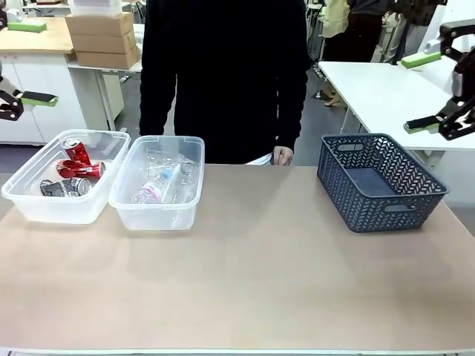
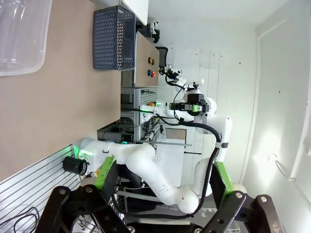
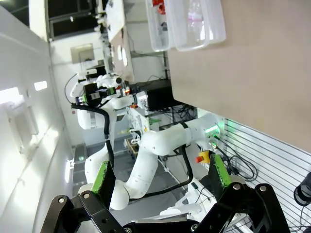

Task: Sort the waste into each basket.
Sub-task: Release the Organizing box you were holding.

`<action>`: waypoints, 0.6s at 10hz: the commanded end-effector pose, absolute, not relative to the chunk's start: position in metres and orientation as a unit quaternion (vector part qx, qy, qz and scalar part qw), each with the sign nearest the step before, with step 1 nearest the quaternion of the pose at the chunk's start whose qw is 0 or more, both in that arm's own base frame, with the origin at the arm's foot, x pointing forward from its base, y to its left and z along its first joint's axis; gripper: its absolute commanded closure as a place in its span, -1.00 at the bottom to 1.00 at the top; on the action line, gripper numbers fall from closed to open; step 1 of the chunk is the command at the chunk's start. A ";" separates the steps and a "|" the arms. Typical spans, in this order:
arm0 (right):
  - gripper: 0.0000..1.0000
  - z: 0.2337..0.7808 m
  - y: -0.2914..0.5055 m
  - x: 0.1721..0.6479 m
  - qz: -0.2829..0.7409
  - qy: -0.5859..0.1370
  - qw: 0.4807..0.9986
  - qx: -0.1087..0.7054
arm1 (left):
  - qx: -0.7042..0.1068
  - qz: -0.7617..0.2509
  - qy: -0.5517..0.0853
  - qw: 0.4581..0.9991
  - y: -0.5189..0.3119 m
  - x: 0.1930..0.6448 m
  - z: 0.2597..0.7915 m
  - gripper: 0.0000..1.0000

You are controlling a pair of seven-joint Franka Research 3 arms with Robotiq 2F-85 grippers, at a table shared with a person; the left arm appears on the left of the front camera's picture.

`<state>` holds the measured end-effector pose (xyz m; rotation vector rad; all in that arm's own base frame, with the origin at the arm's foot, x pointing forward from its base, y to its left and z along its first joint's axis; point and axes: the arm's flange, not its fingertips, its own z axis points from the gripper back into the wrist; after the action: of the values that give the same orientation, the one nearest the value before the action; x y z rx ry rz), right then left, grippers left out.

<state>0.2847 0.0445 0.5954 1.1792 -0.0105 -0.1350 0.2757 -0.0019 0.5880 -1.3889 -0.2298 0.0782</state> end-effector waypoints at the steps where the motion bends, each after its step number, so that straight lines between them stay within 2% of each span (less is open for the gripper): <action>1: -1.00 0.597 0.044 0.288 -0.050 -0.011 0.822 0.567 | -0.645 0.024 -0.114 0.755 -0.003 0.278 0.588 -1.00; 6: -1.00 0.597 0.044 0.288 -0.050 -0.011 0.822 0.567 | -0.645 0.024 -0.114 0.755 -0.003 0.278 0.588 -1.00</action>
<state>0.2847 0.0441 0.5954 1.1792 -0.0114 -0.1349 0.2757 -0.0018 0.5880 -1.3897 -0.2304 0.0783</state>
